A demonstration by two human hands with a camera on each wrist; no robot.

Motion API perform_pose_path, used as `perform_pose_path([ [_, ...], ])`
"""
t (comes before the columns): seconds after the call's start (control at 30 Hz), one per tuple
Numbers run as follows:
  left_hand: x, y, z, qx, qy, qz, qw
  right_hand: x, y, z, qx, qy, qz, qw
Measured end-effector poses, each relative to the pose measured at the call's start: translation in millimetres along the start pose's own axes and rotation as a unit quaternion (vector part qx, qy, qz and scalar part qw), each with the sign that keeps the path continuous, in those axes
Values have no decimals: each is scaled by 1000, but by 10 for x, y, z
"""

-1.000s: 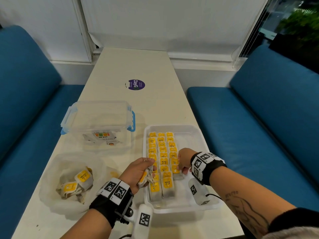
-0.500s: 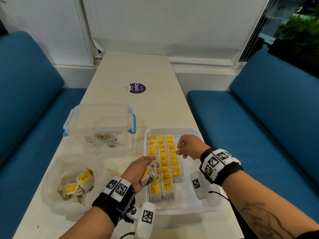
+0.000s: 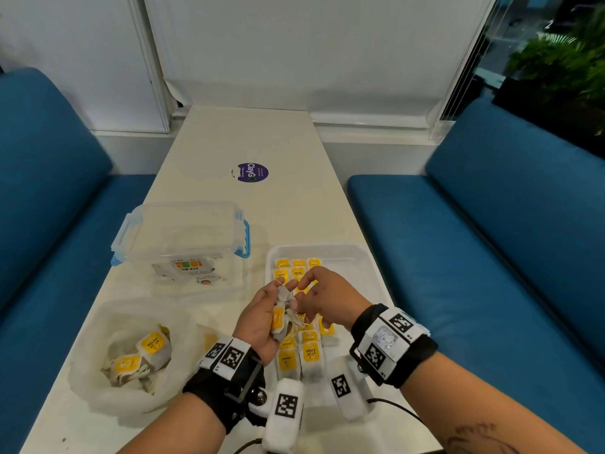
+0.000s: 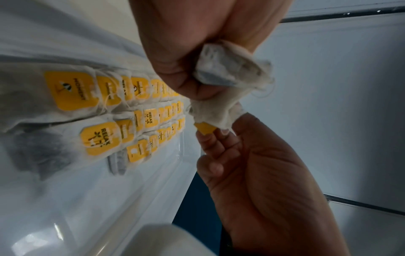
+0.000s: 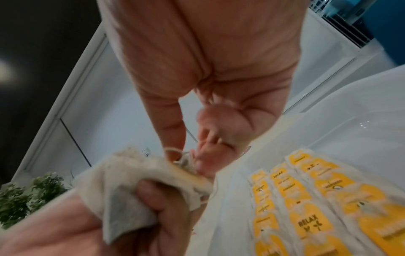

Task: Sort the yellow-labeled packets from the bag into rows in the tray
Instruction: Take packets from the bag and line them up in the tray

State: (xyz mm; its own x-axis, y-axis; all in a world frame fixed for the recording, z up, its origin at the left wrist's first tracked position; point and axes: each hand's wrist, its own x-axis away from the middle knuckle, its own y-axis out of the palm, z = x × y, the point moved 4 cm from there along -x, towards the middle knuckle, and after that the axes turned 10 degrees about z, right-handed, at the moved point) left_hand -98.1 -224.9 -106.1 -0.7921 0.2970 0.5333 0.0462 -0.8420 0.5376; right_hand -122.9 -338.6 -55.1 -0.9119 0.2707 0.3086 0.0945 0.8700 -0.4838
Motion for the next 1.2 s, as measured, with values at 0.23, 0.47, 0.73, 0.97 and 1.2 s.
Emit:
perform_pose_path([
  [0.23, -18, 17, -117, -5, -26, -15, 1000, -34, 94, 6, 75, -49, 67, 994],
  [0.47, 38, 2, -124, -45, -57, 21, 997, -40, 24, -14, 89, -102, 130, 982],
  [0.73, -18, -24, -94, -34, -102, 4, 994, 8, -32, -128, 189, -180, 157, 953],
  [0.97, -3, -9, 33, -115, -1, -1, 993, 17, -76, -128, 175, -235, 152, 944],
  [1.2, 68, 31, 56, -164, 48, -32, 985, -8, -136, -54, -70, -38, 37, 996],
])
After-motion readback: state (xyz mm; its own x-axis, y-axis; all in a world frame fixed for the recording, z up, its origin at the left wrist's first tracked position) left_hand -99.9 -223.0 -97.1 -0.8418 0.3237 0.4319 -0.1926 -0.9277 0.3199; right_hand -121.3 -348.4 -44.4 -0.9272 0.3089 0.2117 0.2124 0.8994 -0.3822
